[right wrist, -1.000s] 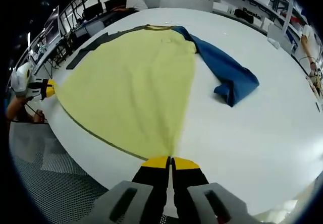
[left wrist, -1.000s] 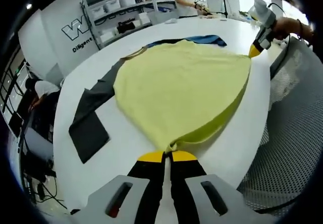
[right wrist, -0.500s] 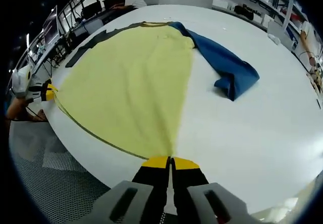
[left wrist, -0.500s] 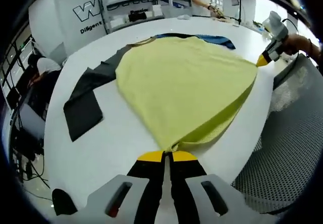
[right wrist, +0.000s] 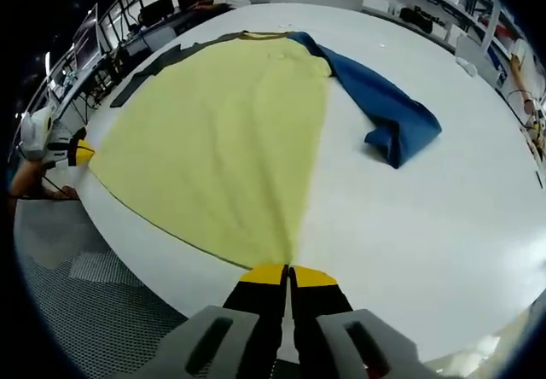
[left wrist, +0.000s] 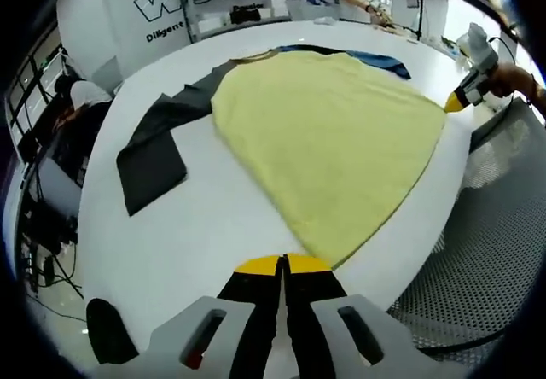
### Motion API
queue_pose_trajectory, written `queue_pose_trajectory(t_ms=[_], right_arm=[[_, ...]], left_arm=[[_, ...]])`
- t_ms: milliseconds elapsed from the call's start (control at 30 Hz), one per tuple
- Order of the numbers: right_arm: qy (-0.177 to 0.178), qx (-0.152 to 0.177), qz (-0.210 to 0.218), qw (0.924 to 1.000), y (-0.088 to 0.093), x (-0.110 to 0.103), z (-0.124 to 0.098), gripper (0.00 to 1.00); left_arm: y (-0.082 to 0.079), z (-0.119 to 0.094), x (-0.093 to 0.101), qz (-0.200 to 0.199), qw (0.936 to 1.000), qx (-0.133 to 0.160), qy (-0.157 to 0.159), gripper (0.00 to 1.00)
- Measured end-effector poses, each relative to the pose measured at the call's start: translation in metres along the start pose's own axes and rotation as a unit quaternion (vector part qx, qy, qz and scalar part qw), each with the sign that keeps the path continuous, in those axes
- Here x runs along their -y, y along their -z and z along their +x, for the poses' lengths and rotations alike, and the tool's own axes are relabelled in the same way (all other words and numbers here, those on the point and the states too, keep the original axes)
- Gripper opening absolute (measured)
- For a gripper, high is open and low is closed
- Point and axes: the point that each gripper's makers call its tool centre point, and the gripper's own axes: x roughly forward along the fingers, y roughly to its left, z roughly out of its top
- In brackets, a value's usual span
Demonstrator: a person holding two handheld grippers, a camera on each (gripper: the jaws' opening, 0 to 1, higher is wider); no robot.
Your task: Fold the garment on the visible template until the final outline fits inside the template.
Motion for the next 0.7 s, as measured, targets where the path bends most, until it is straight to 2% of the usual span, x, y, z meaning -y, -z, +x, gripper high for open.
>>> queue_pose_trajectory(t_ms=[233, 300, 433, 467, 600, 700], right_arm=[[-0.017, 0.018, 0.010, 0.9996, -0.006, -0.003, -0.004, 0.00], [-0.021, 0.027, 0.015, 0.9993, -0.009, -0.003, -0.006, 0.04], [-0.034, 0.063, 0.028, 0.9970, -0.024, -0.005, -0.014, 0.16], [-0.036, 0.070, 0.031, 0.9964, -0.026, -0.005, -0.016, 0.22], [-0.037, 0.094, 0.027, 0.9945, -0.038, -0.005, -0.023, 0.39], [-0.042, 0.102, 0.019, 0.9937, -0.043, -0.007, -0.026, 0.48]], left_arm=[[-0.007, -0.002, 0.003, -0.018, 0.9998, 0.007, -0.001, 0.17], [-0.009, -0.004, 0.001, -0.028, 0.9995, 0.009, -0.007, 0.22], [-0.015, -0.009, -0.005, -0.060, 0.9978, 0.026, -0.012, 0.43], [-0.017, -0.010, -0.007, -0.068, 0.9971, 0.031, -0.014, 0.49], [-0.024, -0.018, -0.014, -0.083, 0.9952, 0.046, -0.025, 0.61], [-0.027, -0.021, -0.014, -0.087, 0.9948, 0.046, -0.029, 0.71]])
